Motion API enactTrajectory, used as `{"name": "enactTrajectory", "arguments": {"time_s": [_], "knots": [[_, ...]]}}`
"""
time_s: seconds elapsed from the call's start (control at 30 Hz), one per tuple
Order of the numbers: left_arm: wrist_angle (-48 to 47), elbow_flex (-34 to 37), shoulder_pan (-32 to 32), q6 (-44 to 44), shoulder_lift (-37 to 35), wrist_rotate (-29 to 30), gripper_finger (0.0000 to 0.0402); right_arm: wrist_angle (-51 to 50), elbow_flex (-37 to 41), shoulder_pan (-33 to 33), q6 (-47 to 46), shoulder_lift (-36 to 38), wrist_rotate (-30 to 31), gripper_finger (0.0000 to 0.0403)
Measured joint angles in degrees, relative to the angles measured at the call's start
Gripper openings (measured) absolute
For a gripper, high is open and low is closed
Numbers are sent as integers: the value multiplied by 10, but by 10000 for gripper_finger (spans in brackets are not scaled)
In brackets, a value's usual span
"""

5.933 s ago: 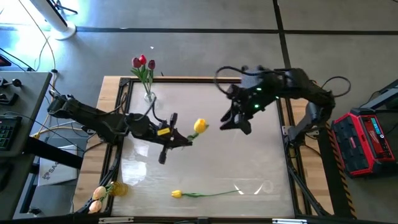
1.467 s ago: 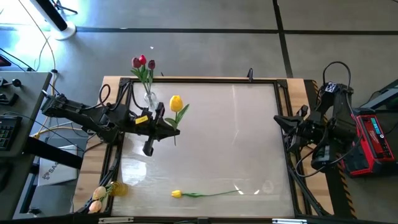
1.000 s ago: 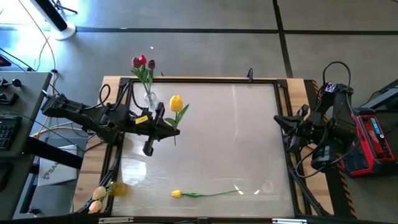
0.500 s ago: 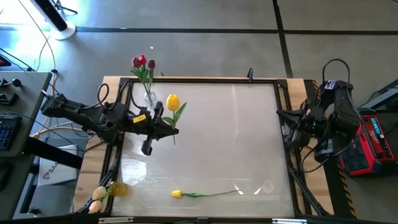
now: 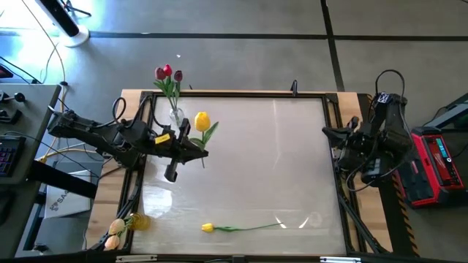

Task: Sort flowers into vase by color
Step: Put the top yellow flower into the yellow vase

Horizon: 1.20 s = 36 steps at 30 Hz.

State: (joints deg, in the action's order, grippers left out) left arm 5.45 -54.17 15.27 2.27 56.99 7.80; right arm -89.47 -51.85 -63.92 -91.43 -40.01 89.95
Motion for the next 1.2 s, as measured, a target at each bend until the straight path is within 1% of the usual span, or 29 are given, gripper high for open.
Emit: {"name": "enactTrajectory", "arguments": {"time_s": [0.17, 0.3, 0.4, 0.47, 0.53, 0.63, 0.83, 0.93, 1.0, 1.07, 1.13, 1.2], "knots": [[1, 0, -13, 0, 0, 0, 0, 6, 15, 0, -26, 3, 0, 0], [3, 0, -24, -2, 0, -1, 0, 8, 13, 0, -24, 3, 0, 0], [3, 0, -33, 0, 0, -13, 0, 14, 13, 0, -27, 3, 0, 0], [3, 0, -37, 0, 0, -16, 0, 33, 8, 0, -28, 2, 0, 0], [3, 0, -37, 0, 0, -16, 0, 54, -13, 0, -3, -4, 0, 0], [3, 0, -41, -8, 0, -18, 0, 80, -69, 0, 95, -20, 0, 0], [3, 0, -56, -4, 0, -44, 0, 104, -221, 0, 297, -41, 1, 0], [3, 0, -61, -4, 0, -55, 0, 136, -296, 0, 407, -50, -6, 0], [3, 0, -62, -5, 0, -58, 0, 179, -344, 0, 501, -57, -32, 0], [4, 0, -64, -9, 0, -58, 0, 250, -383, 0, 615, -66, -59, 0], [4, 0, -69, -14, 0, -58, 0, 334, -408, 2, 741, -75, -97, 0], [4, 0, -75, -14, 0, -58, 0, 415, -415, 9, 854, -83, -138, 0]]}}
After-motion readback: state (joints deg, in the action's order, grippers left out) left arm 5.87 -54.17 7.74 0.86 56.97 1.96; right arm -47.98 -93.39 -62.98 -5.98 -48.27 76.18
